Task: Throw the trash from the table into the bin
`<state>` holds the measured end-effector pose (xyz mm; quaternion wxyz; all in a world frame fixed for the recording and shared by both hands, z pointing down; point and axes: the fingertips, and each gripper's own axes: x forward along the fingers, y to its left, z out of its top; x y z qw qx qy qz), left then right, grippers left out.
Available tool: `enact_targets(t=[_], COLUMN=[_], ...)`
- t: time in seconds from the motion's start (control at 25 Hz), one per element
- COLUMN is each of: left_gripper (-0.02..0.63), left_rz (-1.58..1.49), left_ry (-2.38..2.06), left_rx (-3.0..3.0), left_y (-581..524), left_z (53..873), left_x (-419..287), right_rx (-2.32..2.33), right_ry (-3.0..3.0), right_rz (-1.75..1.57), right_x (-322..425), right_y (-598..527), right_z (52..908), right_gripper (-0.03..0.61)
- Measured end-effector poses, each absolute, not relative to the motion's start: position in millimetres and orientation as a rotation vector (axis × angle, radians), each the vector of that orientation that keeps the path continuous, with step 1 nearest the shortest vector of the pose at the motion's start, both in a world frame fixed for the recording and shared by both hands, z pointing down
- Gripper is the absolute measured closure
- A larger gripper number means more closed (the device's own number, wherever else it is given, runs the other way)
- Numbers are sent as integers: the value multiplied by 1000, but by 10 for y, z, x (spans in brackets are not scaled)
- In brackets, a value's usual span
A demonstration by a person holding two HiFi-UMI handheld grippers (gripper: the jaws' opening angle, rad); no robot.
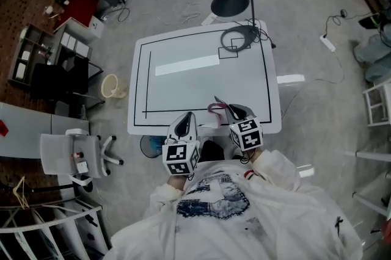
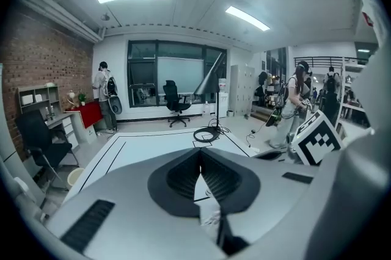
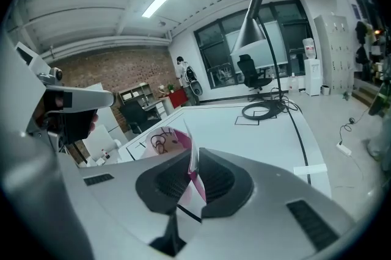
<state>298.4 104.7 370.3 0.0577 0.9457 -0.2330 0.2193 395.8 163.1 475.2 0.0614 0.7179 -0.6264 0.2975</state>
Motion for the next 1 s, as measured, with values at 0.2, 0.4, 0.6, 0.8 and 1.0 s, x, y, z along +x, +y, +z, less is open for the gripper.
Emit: enact_targets(t=[0.2,0.4,0.6,0.8,1.0], left_gripper=[606,606,606,606,606], left_rz=[672,685,660,630,592], left_ry=[-739,-728,-763,-797,-877], left_rx=[2869,2860,2846,2831,2787], left_y=[1062,1070,903,673,328], left_z=[3675,3717,3708,3677,3649], left_x=[2931,2843,2637,2272,1692], right_rx=[2172,2158,2131,2106,2045], right_ry=[-1926,-1940,-1954,-1959,-1994], right_rz=[889,874,846,834,807], right_x=[3916,3822,3655,3356,2837], right_y=[1623,1548,1374,1138,795], right_z=[4714,4683,4648,4606,4543], right_gripper=[538,538,538,538,538])
